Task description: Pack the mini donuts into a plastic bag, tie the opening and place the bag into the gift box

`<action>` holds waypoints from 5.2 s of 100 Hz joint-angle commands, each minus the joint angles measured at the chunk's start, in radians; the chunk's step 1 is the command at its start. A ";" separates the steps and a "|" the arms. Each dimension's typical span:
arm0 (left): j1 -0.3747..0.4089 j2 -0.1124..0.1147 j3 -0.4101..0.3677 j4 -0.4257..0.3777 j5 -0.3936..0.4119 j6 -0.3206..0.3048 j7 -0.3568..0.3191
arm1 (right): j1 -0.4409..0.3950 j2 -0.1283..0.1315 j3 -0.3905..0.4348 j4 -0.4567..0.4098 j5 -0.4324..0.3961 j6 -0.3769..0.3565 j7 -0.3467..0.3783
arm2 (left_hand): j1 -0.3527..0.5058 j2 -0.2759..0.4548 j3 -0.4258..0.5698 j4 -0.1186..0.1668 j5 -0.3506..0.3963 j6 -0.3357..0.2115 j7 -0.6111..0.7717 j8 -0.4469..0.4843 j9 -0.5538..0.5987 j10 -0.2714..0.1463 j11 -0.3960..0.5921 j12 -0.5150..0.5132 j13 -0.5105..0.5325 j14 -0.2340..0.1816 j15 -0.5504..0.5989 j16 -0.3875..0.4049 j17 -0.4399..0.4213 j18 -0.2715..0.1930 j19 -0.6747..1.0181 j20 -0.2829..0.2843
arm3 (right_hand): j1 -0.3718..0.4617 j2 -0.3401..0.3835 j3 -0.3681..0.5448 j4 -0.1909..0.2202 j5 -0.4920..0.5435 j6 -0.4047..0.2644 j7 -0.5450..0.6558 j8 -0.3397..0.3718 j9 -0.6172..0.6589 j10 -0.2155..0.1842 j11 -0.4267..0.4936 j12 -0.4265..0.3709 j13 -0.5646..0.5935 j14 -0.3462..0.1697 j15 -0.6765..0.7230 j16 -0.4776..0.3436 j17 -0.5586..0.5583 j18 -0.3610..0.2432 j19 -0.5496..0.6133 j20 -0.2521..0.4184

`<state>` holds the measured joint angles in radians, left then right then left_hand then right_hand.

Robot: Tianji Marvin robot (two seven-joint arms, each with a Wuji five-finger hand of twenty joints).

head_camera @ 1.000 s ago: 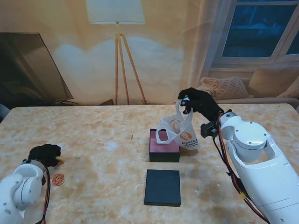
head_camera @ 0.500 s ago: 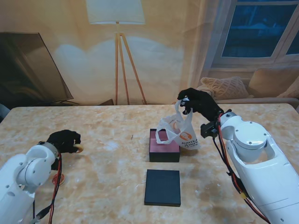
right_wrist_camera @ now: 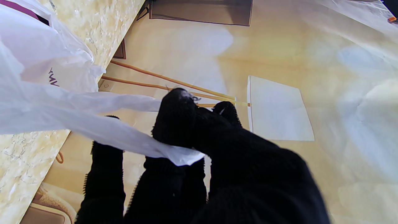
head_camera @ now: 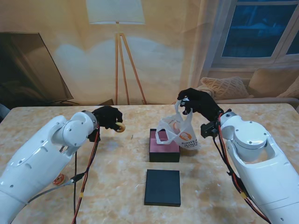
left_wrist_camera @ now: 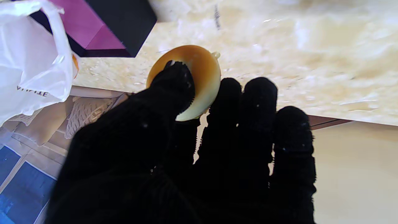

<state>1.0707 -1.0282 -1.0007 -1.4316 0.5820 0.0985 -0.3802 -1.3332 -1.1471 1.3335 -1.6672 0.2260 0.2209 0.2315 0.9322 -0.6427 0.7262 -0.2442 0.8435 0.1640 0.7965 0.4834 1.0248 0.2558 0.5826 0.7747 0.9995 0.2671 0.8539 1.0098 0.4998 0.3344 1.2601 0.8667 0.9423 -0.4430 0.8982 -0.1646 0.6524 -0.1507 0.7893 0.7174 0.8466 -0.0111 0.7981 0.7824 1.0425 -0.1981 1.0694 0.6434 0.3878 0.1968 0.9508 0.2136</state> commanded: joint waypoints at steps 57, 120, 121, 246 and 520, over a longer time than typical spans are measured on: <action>-0.294 -0.159 0.327 0.155 -0.313 0.170 0.089 | -0.007 -0.006 -0.002 -0.005 0.006 0.000 0.008 | 0.029 0.045 0.003 0.030 0.023 -0.017 0.067 0.004 0.005 0.007 0.040 0.018 0.007 0.006 0.033 0.028 -0.027 -0.003 0.038 0.024 | 0.060 0.035 0.055 0.018 0.010 -0.033 0.010 0.003 0.033 -0.091 0.060 0.016 0.009 -0.046 0.019 0.007 0.002 -0.015 0.020 0.015; -0.273 -0.183 0.346 0.049 -0.391 0.196 0.120 | -0.009 -0.006 0.004 -0.010 0.004 0.001 0.006 | 0.033 0.040 -0.007 0.028 0.019 -0.029 0.081 -0.020 -0.010 -0.003 0.047 0.025 -0.019 0.009 0.048 0.033 -0.057 -0.013 0.040 0.028 | 0.060 0.037 0.053 0.017 0.008 -0.031 0.009 0.002 0.031 -0.094 0.059 0.014 0.008 -0.048 0.016 0.006 0.004 -0.017 0.020 0.015; -0.273 -0.184 0.346 0.047 -0.392 0.196 0.121 | -0.009 -0.006 0.004 -0.010 0.004 0.001 0.006 | 0.032 0.040 -0.008 0.028 0.019 -0.031 0.081 -0.021 -0.011 -0.004 0.047 0.025 -0.020 0.008 0.048 0.033 -0.058 -0.013 0.041 0.029 | 0.060 0.038 0.053 0.017 0.007 -0.031 0.009 0.002 0.031 -0.095 0.059 0.013 0.008 -0.048 0.016 0.006 0.004 -0.017 0.020 0.015; -0.255 -0.268 0.425 0.091 -0.368 0.270 0.293 | -0.019 -0.005 0.012 -0.017 0.015 -0.013 0.009 | -0.219 -0.029 0.149 -0.025 0.017 0.035 -0.121 -0.023 -0.128 0.032 0.119 -0.144 -0.053 -0.009 0.032 0.024 -0.056 -0.013 0.034 0.002 | 0.061 0.038 0.050 0.017 0.004 -0.029 0.007 0.000 0.029 -0.090 0.060 0.000 0.008 -0.048 0.005 0.001 0.011 -0.025 0.014 0.010; 0.972 -0.030 -0.610 -0.454 0.823 0.151 0.126 | -0.020 -0.005 0.017 -0.017 0.009 -0.010 0.003 | -0.318 -0.050 0.223 0.077 -0.389 -0.111 -0.661 -0.175 -0.564 0.014 -0.230 -0.194 -0.492 0.015 -0.259 0.012 -0.354 -0.040 -0.273 0.016 | 0.063 0.036 0.051 0.017 0.011 -0.031 0.011 0.002 0.033 -0.090 0.061 0.004 0.010 -0.044 0.009 0.004 0.011 -0.017 0.018 0.011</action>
<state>2.0328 -1.0547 -1.6088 -1.8999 1.4027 0.2493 -0.2290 -1.3469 -1.1473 1.3533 -1.6847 0.2343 0.2105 0.2204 0.6349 -0.6549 0.9140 -0.1802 0.5136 0.0682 0.1673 0.3350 0.5041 0.2644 0.3721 0.5830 0.5427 0.2788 0.6183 1.0072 0.1649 0.2948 1.0081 0.8581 0.9423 -0.4430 0.8982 -0.1646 0.6524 -0.1509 0.7894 0.7174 0.8466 -0.0111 0.7981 0.7821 1.0425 -0.1981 1.0694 0.6434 0.3953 0.1968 0.9510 0.2138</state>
